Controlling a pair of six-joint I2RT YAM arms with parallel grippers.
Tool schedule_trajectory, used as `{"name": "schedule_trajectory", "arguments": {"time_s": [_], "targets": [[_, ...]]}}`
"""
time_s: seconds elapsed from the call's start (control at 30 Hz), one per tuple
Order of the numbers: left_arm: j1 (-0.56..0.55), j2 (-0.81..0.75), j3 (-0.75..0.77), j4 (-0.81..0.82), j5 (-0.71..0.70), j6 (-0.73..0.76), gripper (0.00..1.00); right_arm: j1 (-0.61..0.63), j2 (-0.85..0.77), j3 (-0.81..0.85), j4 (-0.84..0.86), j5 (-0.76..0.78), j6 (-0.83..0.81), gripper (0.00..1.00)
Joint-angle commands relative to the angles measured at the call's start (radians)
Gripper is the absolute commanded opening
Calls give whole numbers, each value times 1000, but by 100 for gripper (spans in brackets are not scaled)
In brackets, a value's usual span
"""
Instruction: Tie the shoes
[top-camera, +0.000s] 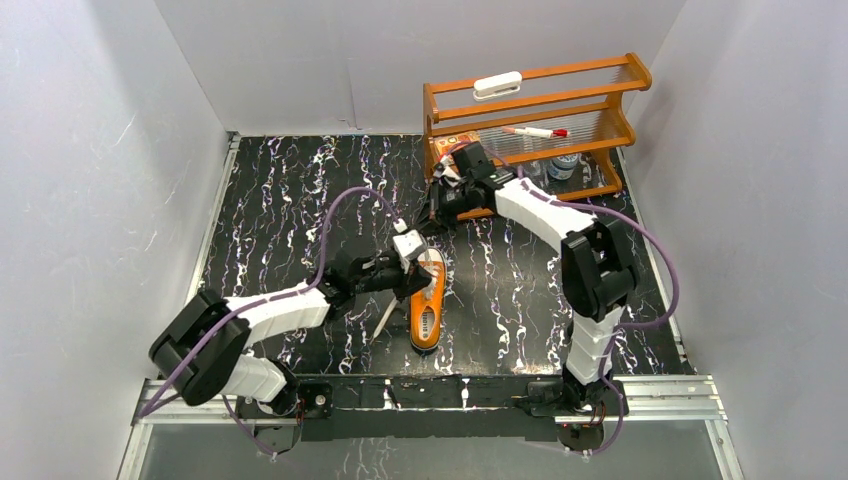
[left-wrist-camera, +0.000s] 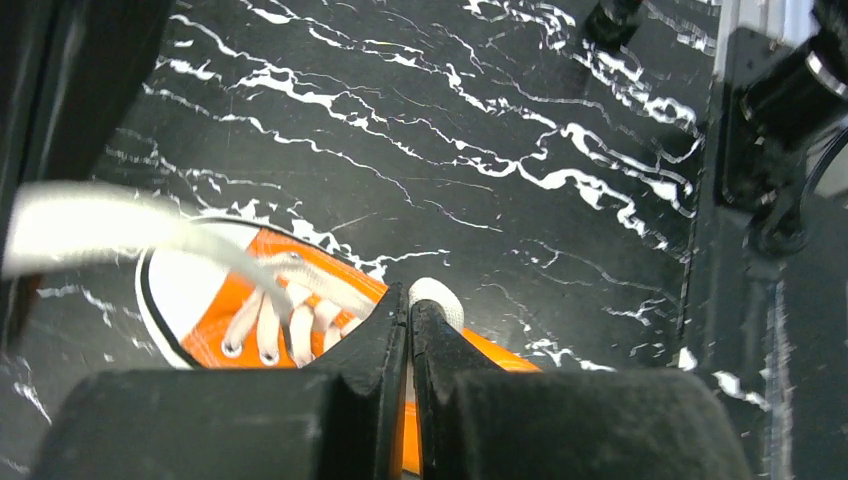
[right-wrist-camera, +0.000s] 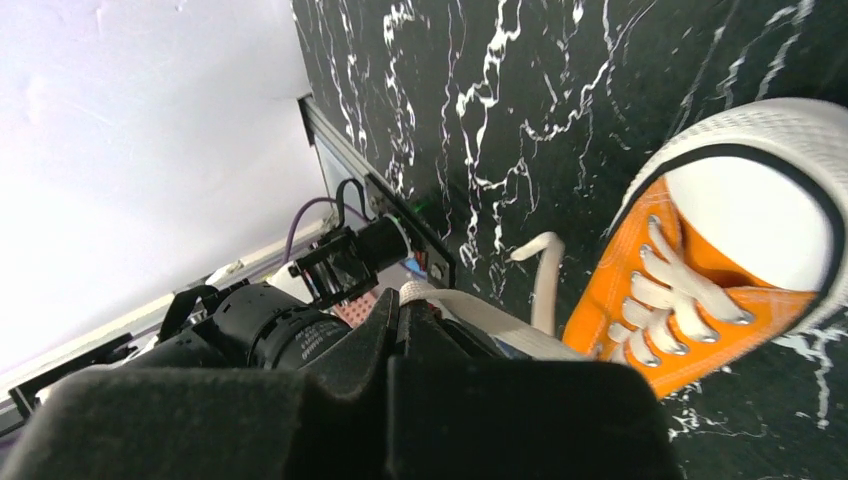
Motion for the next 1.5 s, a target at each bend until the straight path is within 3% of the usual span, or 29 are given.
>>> {"name": "schedule_trajectory", "arguments": {"time_s": [0.0,0.13,0.4,0.63,0.83,1.0,1.2,1.47], "targets": [[-5,76,72,-17,146,227,0,58,76,81,-73,-70,18,0],[-6,111,51,25,160,286,0,111,127,110,-115,-104,2,0],[-6,100,74,-58,166,398,0,174,218,154,-287,-149,-123,0],[-6,80,64,-24,142,354,0,202,270,189,-445,-98,-244,5],[-5,96,66,-13,125,288,0,213,280,257,-447,-51,-260,10],[-5,38,-26,93,-2,145,0,172,230,272,-348,-28,-190,10],[-6,4,-106,181,-37,-25,0,129,107,195,-122,14,-125,7],[-12,-21,-151,216,-57,89,0,143,61,75,107,18,88,7]]}}
